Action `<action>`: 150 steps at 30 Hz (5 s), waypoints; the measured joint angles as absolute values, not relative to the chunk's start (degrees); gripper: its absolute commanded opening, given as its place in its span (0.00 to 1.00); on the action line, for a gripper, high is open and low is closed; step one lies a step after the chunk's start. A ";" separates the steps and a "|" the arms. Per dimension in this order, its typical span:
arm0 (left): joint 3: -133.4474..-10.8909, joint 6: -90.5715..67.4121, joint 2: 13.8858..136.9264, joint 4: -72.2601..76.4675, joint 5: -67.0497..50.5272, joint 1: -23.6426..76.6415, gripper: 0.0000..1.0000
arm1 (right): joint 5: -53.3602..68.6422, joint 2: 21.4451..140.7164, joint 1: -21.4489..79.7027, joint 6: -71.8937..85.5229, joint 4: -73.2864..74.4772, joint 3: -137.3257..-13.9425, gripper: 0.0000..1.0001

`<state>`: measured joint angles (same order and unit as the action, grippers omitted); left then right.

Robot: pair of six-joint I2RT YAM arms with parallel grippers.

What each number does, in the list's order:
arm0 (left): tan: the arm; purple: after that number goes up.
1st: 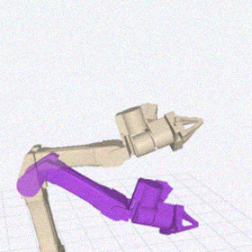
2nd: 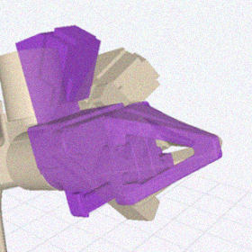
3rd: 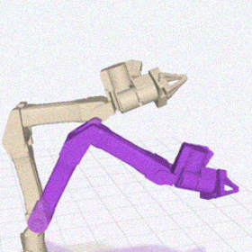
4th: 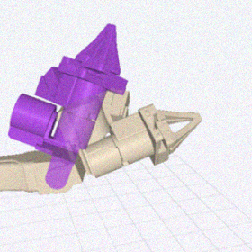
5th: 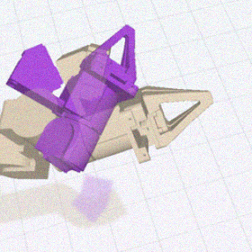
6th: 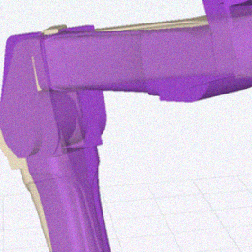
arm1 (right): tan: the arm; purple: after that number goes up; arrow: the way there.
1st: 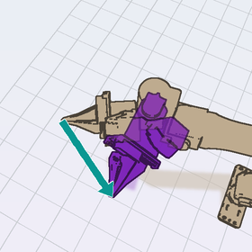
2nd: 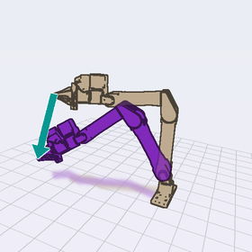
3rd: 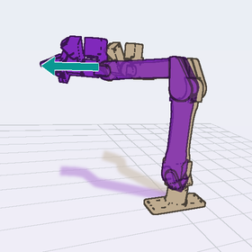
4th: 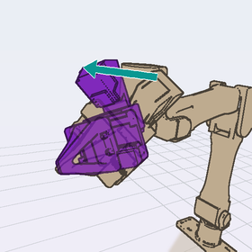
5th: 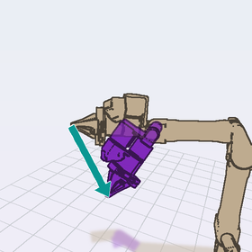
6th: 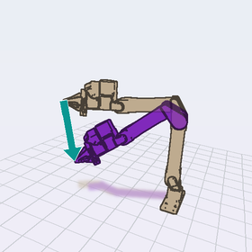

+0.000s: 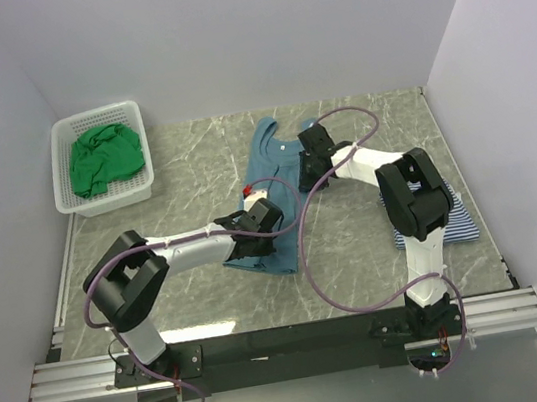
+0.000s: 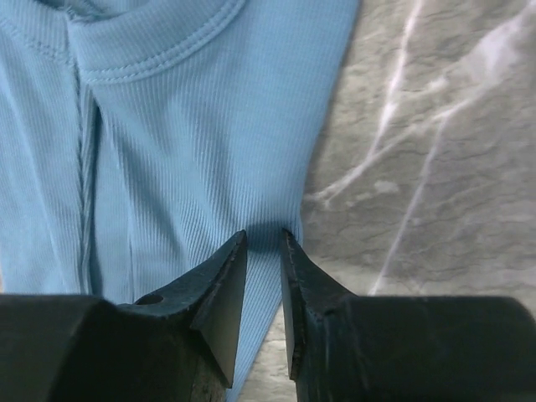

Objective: Fold and stack the tank tops

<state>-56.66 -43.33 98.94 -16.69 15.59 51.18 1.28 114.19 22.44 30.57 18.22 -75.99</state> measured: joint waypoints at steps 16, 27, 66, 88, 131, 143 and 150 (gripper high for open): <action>-54.33 -43.57 97.69 -13.34 13.17 50.70 0.05 | -4.69 114.52 20.16 28.27 21.93 -77.69 0.34; -54.22 -44.10 92.40 -12.73 10.24 50.70 0.37 | 0.89 103.24 21.17 30.63 18.72 -64.25 0.43; -26.30 -53.60 73.52 0.34 8.84 36.21 0.41 | -5.02 81.69 51.90 63.42 -0.25 -32.14 0.43; -22.46 -64.55 65.28 -6.02 11.33 59.37 0.01 | -12.25 70.72 53.21 50.50 25.43 -34.46 0.07; -53.23 -54.24 86.65 -12.84 13.74 38.81 0.01 | -15.55 91.64 39.62 34.22 32.71 -67.94 0.09; -71.33 -47.48 107.92 -9.76 4.60 26.44 0.49 | -5.30 113.73 29.41 28.25 30.22 -89.23 0.53; -69.36 -46.59 102.76 -9.04 3.25 24.73 0.47 | -5.50 109.23 28.62 28.42 29.39 -85.41 0.54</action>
